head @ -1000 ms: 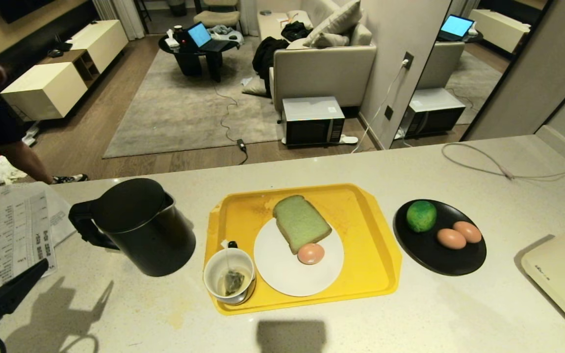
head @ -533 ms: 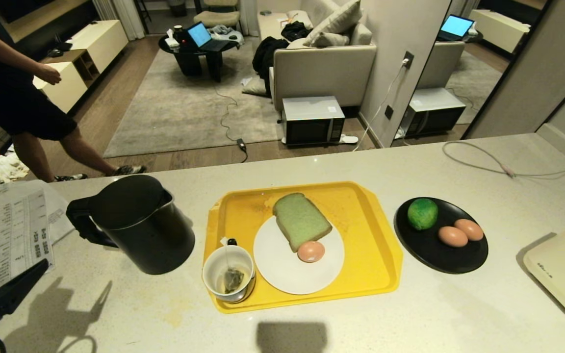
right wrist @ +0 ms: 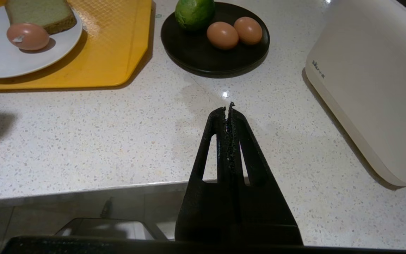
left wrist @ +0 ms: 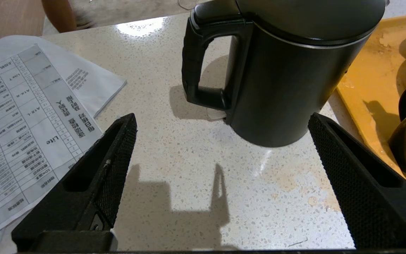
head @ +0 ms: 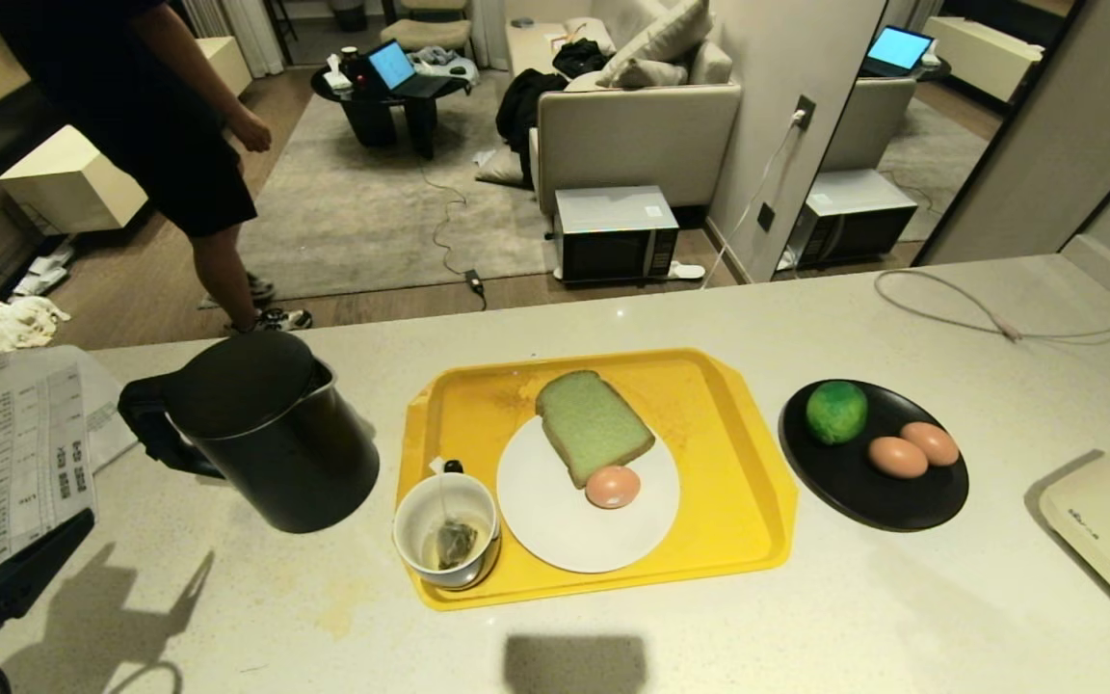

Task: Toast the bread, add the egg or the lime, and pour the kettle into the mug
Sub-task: Pick up the kettle

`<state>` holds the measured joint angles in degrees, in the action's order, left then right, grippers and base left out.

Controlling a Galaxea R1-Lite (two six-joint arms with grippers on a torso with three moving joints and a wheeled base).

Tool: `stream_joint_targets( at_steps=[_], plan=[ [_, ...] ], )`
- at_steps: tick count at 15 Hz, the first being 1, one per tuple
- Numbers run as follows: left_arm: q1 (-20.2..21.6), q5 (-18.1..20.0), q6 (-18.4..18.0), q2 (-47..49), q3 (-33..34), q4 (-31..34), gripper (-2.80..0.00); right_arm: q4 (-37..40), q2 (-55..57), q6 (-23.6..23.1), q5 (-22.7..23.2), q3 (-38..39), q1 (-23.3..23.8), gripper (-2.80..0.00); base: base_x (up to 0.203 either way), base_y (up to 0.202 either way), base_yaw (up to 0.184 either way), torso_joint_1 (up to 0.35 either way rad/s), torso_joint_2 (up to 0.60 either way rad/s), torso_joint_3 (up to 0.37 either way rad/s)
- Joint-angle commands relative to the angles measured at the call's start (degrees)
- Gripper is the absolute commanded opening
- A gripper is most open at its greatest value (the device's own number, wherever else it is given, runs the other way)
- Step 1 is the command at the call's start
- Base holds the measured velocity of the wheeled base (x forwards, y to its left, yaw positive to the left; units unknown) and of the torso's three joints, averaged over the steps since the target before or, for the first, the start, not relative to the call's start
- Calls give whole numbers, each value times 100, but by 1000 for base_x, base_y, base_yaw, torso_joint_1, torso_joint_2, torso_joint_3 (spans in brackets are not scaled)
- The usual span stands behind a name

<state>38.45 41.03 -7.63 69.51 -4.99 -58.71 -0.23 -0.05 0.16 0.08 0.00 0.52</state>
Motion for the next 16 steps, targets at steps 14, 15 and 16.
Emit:
stream_joint_targets(
  at_steps=[14, 15, 16],
  plan=[
    [-9, 62, -38, 508, -180, -32, 0, -3, 5, 2, 1, 9, 0, -280, 0, 0, 0, -82, 158, 73],
    [-7, 62, -134, 754, -185, -40, 0, -3, 5, 2, 1, 9, 2, -280, 0, 0, 0, 0, 0, 0],
    [-6, 64, -284, 1058, -219, -77, 0, -3, 5, 2, 1, 9, 0, -280, 0, 0, 0, 0, 0, 0]
  ],
)
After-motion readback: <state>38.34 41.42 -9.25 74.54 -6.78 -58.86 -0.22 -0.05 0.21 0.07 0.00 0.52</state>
